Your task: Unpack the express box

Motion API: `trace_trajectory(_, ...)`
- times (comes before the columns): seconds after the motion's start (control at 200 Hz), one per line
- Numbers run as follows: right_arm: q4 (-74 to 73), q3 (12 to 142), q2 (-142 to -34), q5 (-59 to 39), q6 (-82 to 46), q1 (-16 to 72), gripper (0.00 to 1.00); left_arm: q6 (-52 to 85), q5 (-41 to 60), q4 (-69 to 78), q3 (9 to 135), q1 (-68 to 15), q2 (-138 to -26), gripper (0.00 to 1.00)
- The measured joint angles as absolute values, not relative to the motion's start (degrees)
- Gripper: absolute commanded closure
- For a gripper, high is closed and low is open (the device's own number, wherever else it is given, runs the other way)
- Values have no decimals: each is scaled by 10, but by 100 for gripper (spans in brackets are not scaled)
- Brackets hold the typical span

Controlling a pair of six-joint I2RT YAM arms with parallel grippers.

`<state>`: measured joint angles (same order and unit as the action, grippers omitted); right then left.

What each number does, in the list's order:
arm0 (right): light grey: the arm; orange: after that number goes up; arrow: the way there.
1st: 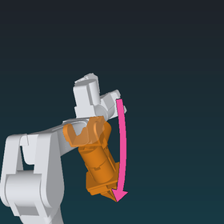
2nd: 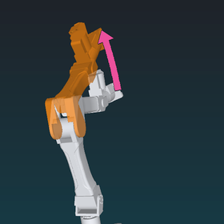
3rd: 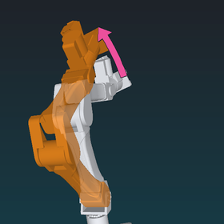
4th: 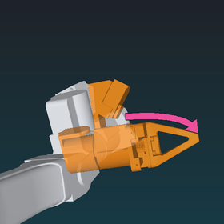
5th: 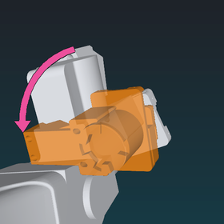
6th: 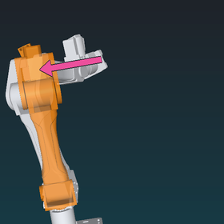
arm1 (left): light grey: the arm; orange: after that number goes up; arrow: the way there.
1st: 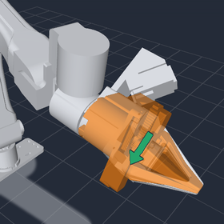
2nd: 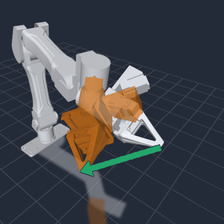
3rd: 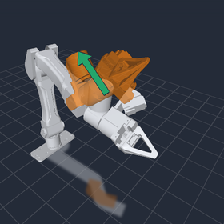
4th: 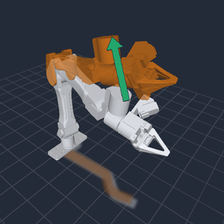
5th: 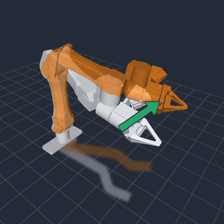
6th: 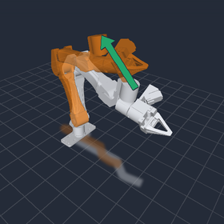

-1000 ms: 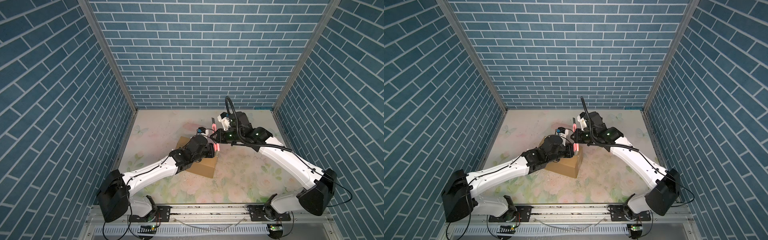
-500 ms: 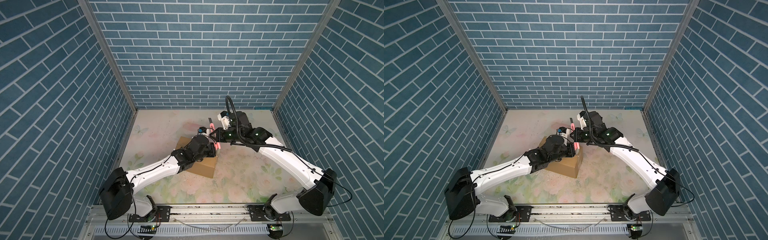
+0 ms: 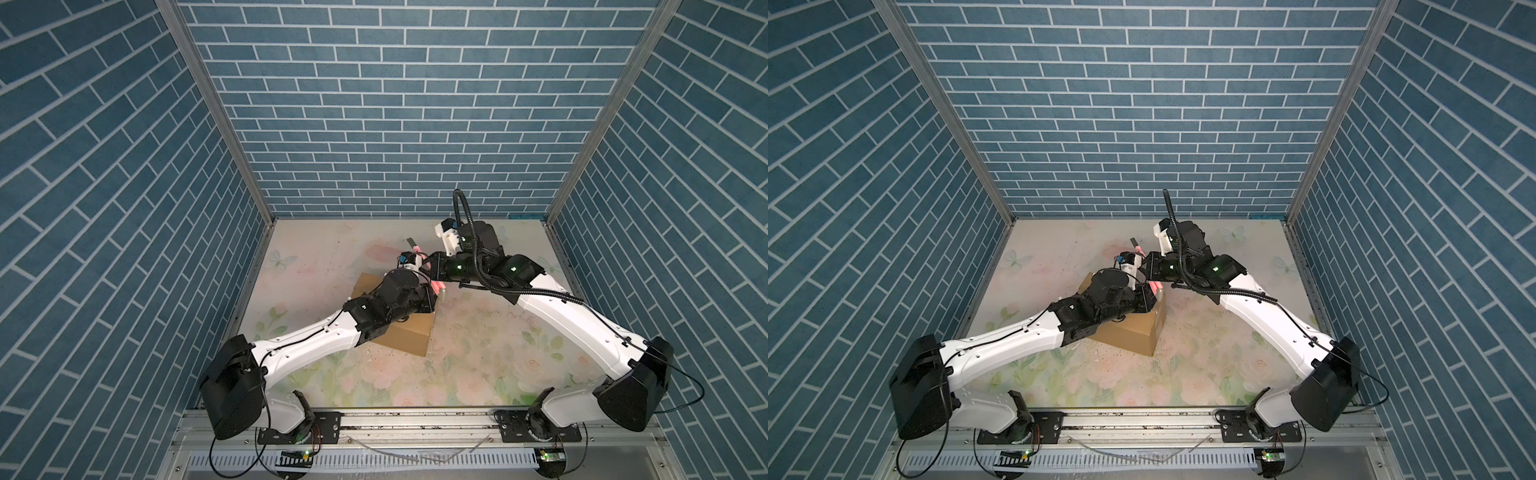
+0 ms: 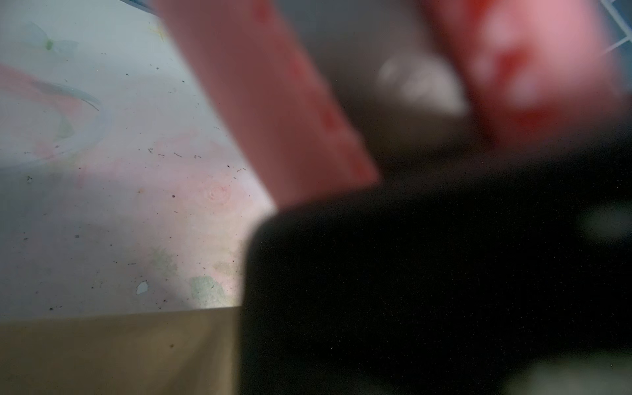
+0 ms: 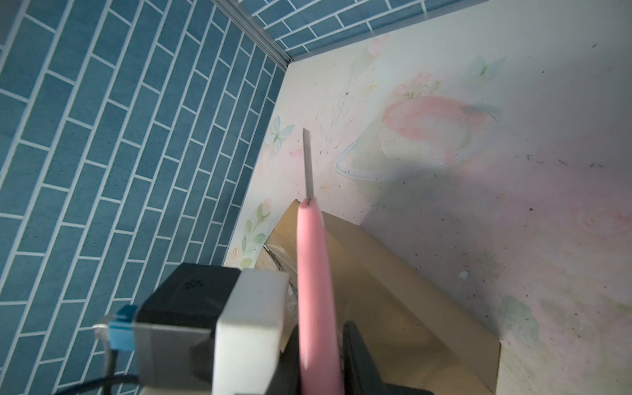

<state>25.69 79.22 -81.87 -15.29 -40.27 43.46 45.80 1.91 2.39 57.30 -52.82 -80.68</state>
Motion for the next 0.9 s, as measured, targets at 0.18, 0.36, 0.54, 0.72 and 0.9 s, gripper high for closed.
trace_trajectory(0.18, 251, 792, -818, -143, -407, 434, 100, 459, 20, 24, 573, -528, -809, 74)
trace_trajectory(0.36, 251, 792, -816, -139, -407, 434, 100, 458, 20, 25, 573, -528, -809, 74)
trace_trajectory(0.54, 247, 782, -793, -156, -407, 437, 100, 456, 20, 33, 548, -538, -763, 61)
trace_trajectory(0.72, 255, 717, -719, -189, -407, 417, 100, 451, -5, 15, 509, -547, -642, 33)
trace_trajectory(0.9, 286, 662, -651, -185, -407, 397, 100, 455, -60, -60, 495, -547, -542, 11)
